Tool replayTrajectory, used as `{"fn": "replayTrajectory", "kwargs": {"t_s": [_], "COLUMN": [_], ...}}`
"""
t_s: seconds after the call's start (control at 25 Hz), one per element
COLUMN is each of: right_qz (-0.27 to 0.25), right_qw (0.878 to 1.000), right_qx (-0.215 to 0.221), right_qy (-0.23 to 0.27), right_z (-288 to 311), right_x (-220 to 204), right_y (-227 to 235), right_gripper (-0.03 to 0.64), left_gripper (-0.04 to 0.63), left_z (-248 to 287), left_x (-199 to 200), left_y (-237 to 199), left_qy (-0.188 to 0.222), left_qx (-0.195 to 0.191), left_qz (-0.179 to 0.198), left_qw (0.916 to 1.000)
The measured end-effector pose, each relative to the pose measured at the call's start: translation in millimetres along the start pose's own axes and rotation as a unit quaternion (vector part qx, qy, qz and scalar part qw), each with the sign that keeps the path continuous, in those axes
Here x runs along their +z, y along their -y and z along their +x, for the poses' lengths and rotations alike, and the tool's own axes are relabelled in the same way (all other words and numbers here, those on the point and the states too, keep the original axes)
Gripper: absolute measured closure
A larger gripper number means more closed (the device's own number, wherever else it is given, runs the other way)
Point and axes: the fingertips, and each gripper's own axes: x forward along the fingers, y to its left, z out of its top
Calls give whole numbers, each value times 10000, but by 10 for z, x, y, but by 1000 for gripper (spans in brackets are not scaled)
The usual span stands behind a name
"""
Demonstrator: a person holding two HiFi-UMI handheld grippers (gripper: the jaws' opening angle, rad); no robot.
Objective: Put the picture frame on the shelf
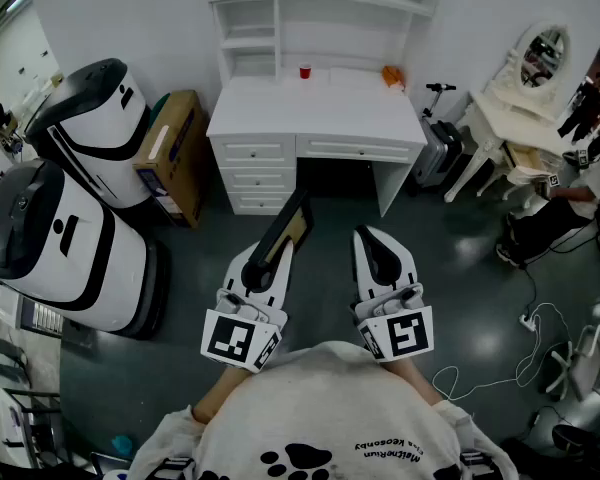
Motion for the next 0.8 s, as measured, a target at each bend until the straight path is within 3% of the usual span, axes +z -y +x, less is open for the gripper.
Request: {"fn": "replayTrajectory", "kwargs": {"t_s": [0.8], "right_qz": [199], "right_qw": [9989], "right_qx": [-280], "right_qy": [306], "right_z": [218], "right_x": [26], "right_y": [-145], "right_gripper": [581], "left_gripper": [569], "left_z": [-97], "left_x": [-137], "left_y": [-395], "left_qy": [2], "left_qx": [-322], "left_qz": [-209], "left_qw": [9993]}}
